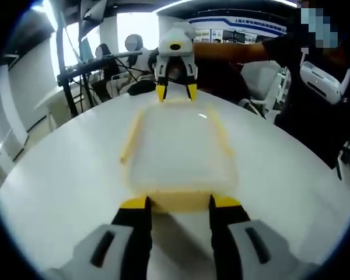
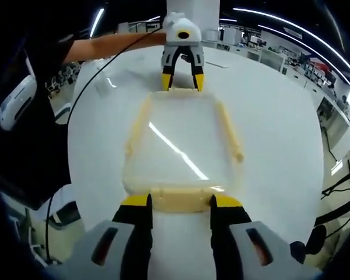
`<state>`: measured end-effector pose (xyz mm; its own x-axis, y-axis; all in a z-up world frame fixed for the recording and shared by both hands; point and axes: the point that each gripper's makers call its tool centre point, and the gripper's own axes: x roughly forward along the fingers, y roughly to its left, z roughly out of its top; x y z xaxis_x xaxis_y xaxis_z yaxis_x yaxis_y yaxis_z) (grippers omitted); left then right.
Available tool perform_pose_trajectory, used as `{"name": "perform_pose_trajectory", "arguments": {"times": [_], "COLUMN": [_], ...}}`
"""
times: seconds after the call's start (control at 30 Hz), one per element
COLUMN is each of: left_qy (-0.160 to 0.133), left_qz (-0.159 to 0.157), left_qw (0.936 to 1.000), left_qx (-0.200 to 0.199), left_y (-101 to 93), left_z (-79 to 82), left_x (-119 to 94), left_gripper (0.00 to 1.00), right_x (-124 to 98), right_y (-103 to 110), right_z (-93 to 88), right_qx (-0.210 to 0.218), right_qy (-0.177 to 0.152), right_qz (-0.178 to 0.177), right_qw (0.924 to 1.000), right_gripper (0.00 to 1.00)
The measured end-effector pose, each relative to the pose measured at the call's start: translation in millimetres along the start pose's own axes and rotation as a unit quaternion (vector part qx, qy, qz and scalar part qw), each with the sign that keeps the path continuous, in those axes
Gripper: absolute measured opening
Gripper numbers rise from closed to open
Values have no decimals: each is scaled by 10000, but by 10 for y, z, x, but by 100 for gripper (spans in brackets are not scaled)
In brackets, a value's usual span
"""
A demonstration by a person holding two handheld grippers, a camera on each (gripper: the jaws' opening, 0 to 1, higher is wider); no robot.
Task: Snap each plastic latch of the storage box into its locked position after aligning the lid with the box until every specified latch is closed and the lid sits flush.
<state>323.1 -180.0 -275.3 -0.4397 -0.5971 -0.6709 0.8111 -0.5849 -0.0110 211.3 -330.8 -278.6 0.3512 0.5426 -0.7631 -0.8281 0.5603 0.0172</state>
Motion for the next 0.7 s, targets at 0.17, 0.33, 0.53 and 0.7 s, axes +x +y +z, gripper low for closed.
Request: {"name": "perform_pose_trajectory", "arguments": {"times": [0.17, 0.33, 0.53, 0.7], "left_qy": [29, 114, 196, 258], "left_qz": [62, 74, 185, 291], "left_qw": [10000, 9999, 9996, 9992], "left_qx": [46, 46, -22, -120], "left_y": [-49, -146, -268, -356], "left_z": [61, 72, 75, 76], "left_x": [-62, -125, -277, -434], "left_gripper": [37, 37, 37, 37], "right_x": [-60, -104, -117, -111], "right_y": [34, 109, 157, 198], "right_z": [53, 146, 284, 442], "right_qx": [-87, -145, -284, -465], "right_qy": [-10, -38, -54, -54], "right_qz": [-59, -16, 29, 96], "right_qw": [9999, 9999, 9996, 9989], "right_gripper": [36, 37, 37, 37]}}
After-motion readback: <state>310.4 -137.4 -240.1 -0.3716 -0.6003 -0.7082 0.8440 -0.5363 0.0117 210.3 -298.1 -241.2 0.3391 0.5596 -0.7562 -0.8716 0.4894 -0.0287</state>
